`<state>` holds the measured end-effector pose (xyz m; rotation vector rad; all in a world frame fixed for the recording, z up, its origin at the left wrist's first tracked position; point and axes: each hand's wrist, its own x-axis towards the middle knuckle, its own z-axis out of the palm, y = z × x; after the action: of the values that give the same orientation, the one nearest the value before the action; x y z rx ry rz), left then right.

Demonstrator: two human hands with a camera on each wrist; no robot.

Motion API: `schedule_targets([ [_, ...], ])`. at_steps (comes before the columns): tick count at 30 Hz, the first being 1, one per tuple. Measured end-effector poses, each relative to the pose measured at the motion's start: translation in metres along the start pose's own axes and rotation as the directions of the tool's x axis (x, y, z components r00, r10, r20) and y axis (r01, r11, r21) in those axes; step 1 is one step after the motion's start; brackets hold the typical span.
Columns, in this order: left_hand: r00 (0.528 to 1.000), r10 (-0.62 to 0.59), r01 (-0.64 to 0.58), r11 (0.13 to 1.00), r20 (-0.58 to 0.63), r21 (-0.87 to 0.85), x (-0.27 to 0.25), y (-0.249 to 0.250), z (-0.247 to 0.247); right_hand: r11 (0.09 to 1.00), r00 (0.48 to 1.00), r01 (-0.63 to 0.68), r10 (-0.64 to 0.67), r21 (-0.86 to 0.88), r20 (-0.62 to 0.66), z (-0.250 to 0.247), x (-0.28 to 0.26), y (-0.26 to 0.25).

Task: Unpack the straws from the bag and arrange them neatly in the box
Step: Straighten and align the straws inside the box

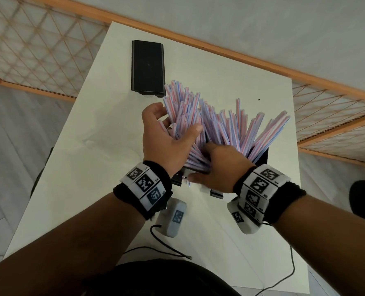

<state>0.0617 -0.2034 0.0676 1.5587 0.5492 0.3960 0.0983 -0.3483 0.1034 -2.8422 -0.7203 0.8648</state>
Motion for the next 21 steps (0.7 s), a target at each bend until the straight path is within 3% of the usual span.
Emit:
schedule_targets([
  [4,1.0,-0.004,0.003,1.0,-0.008,-0.029,0.002,0.002,0.0,0.995,0.989,0.093,-0.087,0.04,-0.123,-0.009,-0.022,0.011],
  [7,1.0,0.001,-0.005,0.99,-0.029,-0.144,0.0,0.005,0.0,0.988,0.995,0.093,-0.097,0.121,0.03,-0.003,-0.025,0.007],
  [9,1.0,0.013,-0.018,0.982,-0.026,-0.189,-0.002,0.006,0.0,0.996,0.992,0.06,-0.067,0.06,0.109,0.004,-0.019,0.003],
  [15,0.999,0.025,-0.033,0.971,-0.037,-0.236,-0.002,0.005,-0.001,0.998,0.991,-0.007,-0.002,0.065,0.136,0.011,-0.008,0.001],
  [18,0.998,-0.002,-0.015,0.968,-0.07,-0.25,-0.001,0.006,-0.003,0.999,0.99,-0.015,0.02,-0.035,0.138,0.013,-0.001,0.001],
  [21,0.995,-0.042,0.018,0.964,-0.087,-0.267,-0.001,0.009,-0.005,0.998,0.984,-0.05,0.042,0.039,0.175,0.011,0.0,0.003],
])
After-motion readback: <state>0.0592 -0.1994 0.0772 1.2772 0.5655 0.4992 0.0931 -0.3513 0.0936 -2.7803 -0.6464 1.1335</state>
